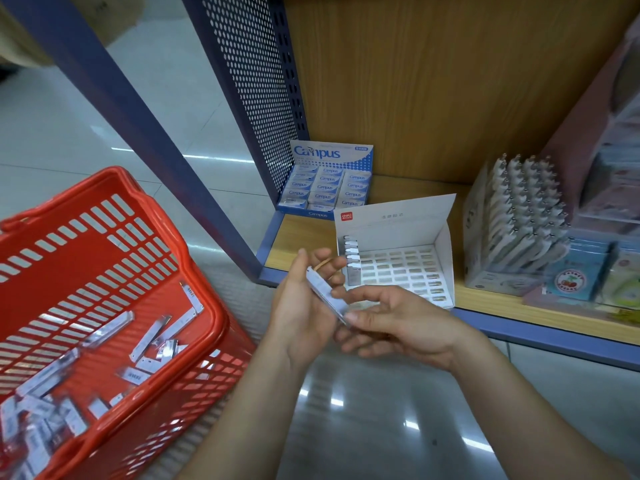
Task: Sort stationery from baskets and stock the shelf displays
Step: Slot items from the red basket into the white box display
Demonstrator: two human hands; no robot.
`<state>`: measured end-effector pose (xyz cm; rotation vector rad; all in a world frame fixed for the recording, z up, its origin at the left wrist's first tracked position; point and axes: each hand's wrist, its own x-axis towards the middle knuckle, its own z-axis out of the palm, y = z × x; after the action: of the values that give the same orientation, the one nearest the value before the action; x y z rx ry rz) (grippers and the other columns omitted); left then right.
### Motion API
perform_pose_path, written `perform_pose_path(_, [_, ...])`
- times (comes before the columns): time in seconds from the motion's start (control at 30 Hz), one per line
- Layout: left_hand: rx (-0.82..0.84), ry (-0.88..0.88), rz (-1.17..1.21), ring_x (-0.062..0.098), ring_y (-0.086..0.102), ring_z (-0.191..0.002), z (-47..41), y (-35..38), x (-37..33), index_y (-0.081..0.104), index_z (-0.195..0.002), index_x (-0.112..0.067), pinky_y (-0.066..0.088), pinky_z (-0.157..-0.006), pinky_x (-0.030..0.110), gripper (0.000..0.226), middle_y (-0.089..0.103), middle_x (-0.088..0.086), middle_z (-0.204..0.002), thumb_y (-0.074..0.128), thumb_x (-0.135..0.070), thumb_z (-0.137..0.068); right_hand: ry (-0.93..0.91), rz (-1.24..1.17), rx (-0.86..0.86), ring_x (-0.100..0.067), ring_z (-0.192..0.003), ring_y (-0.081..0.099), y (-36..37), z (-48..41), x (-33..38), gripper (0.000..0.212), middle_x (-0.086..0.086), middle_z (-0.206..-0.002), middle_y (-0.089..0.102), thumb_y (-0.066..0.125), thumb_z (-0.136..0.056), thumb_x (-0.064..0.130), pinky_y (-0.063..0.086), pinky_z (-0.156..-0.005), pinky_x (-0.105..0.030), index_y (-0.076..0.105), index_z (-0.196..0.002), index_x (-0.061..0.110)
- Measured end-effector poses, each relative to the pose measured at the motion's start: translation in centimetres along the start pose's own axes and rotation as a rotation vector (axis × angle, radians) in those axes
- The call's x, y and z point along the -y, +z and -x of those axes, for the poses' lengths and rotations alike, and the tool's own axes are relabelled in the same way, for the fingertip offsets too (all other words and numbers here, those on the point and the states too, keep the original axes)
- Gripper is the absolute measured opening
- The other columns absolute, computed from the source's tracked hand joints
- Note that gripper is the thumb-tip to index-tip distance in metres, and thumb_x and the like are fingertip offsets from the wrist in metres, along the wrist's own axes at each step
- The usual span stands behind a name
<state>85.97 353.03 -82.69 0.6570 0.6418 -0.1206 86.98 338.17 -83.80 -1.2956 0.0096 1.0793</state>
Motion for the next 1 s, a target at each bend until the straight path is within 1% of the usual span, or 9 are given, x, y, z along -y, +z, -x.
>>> perform_pose_path(0.07, [0.038, 0.006, 0.004, 0.013, 0.056, -0.053, 0.4, 0.2, -0.1, 0.057, -0.085, -0.012, 0.050, -0.049, 0.021, 0.035, 0.061, 0.008, -0.077, 0.040, -0.038, -0.102, -0.060, -0.100, -0.011, -0.018, -0.068, 0.069, 0.5, -0.2, -0.3, 0.041, -0.015, -0.083, 0.071, 0.070, -0.078, 0.017, 0.053, -0.059, -0.020, 0.062, -0.116, 0.007])
perform_pose_path(0.2, [0.132, 0.052, -0.104, 0.019, 0.063, -0.079, 1.0, 0.0, -0.9, 0.060, -0.089, -0.012, 0.055, -0.078, 0.030, 0.027, 0.064, 0.009, -0.084, 0.047, -0.034, -0.096, -0.096, -0.241, -0.009, -0.014, -0.058, 0.062, 0.1, 0.0, -0.3, 0.031, -0.012, -0.072, 0.067, 0.066, -0.077, 0.013, 0.050, -0.054, -0.017, 0.066, -0.108, 0.004])
perform_pose_path(0.33, [0.272, 0.162, -0.296, 0.023, 0.068, -0.097, 2.0, -0.8, -2.2, 0.062, -0.107, -0.007, 0.056, -0.087, 0.032, 0.025, 0.071, 0.014, -0.101, 0.052, -0.014, -0.086, -0.090, -0.441, 0.070, -0.012, -0.058, 0.053, -0.5, 0.1, -0.7, 0.041, -0.010, -0.070, 0.057, 0.057, -0.085, 0.006, 0.045, -0.054, -0.017, 0.060, -0.125, 0.000])
perform_pose_path(0.47, [0.112, 0.322, -0.503, 0.019, 0.072, -0.084, 2.3, -0.4, -2.3, 0.067, -0.097, -0.004, 0.058, -0.072, 0.024, 0.013, 0.075, 0.011, -0.088, 0.061, -0.003, -0.086, -0.075, -0.498, 0.086, -0.013, -0.057, 0.053, -0.6, 0.2, -0.9, 0.031, -0.010, -0.070, 0.057, 0.055, -0.088, 0.013, 0.044, -0.053, -0.019, 0.065, -0.116, 0.004])
perform_pose_path(0.6, [-0.044, 0.538, -0.687, 0.006, 0.067, -0.063, 1.9, 0.4, -2.1, 0.072, -0.087, -0.009, 0.053, -0.058, 0.016, 0.007, 0.072, -0.004, -0.067, 0.071, -0.003, -0.084, -0.145, -0.259, -0.117, -0.016, -0.070, 0.061, -0.8, 0.1, -0.4, 0.032, -0.011, -0.087, 0.068, 0.064, -0.079, 0.032, 0.044, -0.056, -0.022, 0.070, -0.102, 0.011])
perform_pose_path(0.67, [-0.010, 0.591, -0.750, 0.002, 0.066, -0.060, 1.8, 0.9, -2.0, 0.071, -0.083, -0.014, 0.053, -0.057, 0.014, 0.013, 0.071, -0.009, -0.064, 0.070, -0.001, -0.085, -0.218, -0.105, -0.173, -0.013, -0.075, 0.059, -1.1, -0.1, -0.1, 0.033, -0.008, -0.092, 0.070, 0.065, -0.078, 0.037, 0.042, -0.060, -0.021, 0.073, -0.101, 0.014])
perform_pose_path(0.77, [0.114, 0.555, -0.847, 0.006, 0.068, -0.069, 1.6, 1.2, -1.7, 0.073, -0.087, -0.016, 0.058, -0.065, 0.021, 0.015, 0.074, -0.006, -0.074, 0.067, -0.002, -0.087, -0.223, 0.001, -0.150, -0.013, -0.072, 0.057, -1.3, -0.3, 0.1, 0.037, -0.012, -0.092, 0.074, 0.060, -0.084, 0.041, 0.034, -0.057, -0.021, 0.075, -0.103, 0.013])
perform_pose_path(0.9, [0.224, 0.457, -0.831, 0.013, 0.068, -0.080, 1.2, 1.0, -1.7, 0.073, -0.093, -0.014, 0.059, -0.074, 0.025, 0.017, 0.075, -0.002, -0.085, 0.063, -0.001, -0.088, -0.259, -0.141, -0.014, -0.007, -0.053, 0.036, -2.0, -0.2, -0.2, 0.037, -0.011, -0.071, 0.064, 0.060, -0.083, 0.024, 0.022, -0.047, -0.016, 0.070, -0.108, -0.002])
perform_pose_path(1.0, [0.230, 0.503, -0.915, 0.007, 0.066, -0.089, 0.4, 1.3, -1.4, 0.073, -0.096, -0.020, 0.056, -0.078, 0.023, 0.021, 0.074, -0.004, -0.096, 0.062, -0.003, -0.091, -0.281, -0.245, -0.152, -0.006, -0.049, 0.039, -2.8, -0.6, -0.2, 0.031, -0.005, -0.064, 0.057, 0.065, -0.077, 0.013, 0.030, -0.043, -0.013, 0.066, -0.104, -0.005])
